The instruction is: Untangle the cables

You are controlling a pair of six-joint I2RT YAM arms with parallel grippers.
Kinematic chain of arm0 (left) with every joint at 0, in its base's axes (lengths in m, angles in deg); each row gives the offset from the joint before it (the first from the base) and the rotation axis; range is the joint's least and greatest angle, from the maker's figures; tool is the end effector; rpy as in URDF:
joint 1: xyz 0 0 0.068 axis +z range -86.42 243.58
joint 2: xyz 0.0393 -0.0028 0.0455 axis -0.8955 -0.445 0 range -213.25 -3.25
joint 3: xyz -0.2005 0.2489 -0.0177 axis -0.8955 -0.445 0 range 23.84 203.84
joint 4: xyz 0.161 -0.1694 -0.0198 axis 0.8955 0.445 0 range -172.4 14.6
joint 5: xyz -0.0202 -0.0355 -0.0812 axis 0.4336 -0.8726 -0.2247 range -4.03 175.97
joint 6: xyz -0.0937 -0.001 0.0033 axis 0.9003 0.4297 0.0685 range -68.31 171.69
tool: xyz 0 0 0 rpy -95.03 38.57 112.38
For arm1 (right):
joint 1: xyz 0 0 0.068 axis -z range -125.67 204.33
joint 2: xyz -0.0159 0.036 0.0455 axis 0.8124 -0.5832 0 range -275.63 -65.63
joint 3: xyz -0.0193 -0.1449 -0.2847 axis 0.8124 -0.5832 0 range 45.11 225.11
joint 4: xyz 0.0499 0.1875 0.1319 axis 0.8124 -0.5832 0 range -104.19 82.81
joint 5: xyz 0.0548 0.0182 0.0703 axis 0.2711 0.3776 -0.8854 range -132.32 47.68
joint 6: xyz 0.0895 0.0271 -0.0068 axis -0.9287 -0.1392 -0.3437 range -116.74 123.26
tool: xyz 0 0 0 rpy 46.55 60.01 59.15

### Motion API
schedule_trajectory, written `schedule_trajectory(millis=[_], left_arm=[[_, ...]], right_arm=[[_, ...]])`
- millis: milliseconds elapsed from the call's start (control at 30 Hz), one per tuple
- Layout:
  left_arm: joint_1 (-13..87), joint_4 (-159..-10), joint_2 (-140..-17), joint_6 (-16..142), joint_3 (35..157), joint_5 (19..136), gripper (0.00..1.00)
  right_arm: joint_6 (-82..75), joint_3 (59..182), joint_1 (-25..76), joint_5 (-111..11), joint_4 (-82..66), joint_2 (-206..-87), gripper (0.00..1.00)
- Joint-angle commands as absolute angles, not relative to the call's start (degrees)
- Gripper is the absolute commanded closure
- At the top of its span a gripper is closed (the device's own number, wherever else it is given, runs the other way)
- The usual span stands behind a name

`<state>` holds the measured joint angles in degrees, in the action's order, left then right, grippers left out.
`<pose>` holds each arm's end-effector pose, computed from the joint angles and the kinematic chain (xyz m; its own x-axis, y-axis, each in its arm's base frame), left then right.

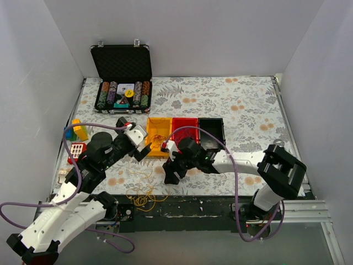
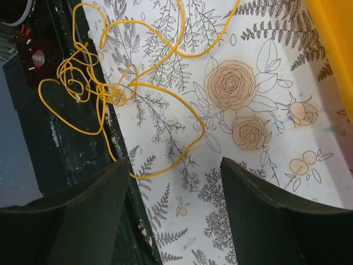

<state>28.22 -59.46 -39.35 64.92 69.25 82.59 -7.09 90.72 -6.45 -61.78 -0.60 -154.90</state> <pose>0.0990 -0.0763 0.3545 -0.3298 -0.0460 -0.9429 0.5638 0.7916 -0.2358 0.1396 0.3074 0.2274 -0.4608 -0.4765 -0.7487 -0.8842 0.3193 0.3409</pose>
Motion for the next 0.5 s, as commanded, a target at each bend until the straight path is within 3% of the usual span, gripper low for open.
schedule_trajectory(millis=[0,333,400,467], left_arm=[[28.4,-53.8,-39.5,62.9,69.1,77.1,0.02],[28.4,-53.2,-38.6,62.1,67.5,77.0,0.02],[28.4,-53.0,-38.6,62.0,67.3,76.8,0.02],[28.4,-52.7,-38.5,61.5,67.1,76.9,0.02]], right_arm=[[-5.2,92.6,-6.4,-63.5,7.0,-158.0,0.25],[-5.4,94.4,-6.8,-58.3,15.8,-166.2,0.32],[-5.1,94.7,-6.8,-57.4,16.0,-166.8,0.45],[-4.7,94.7,-6.8,-56.5,15.7,-165.9,0.71]])
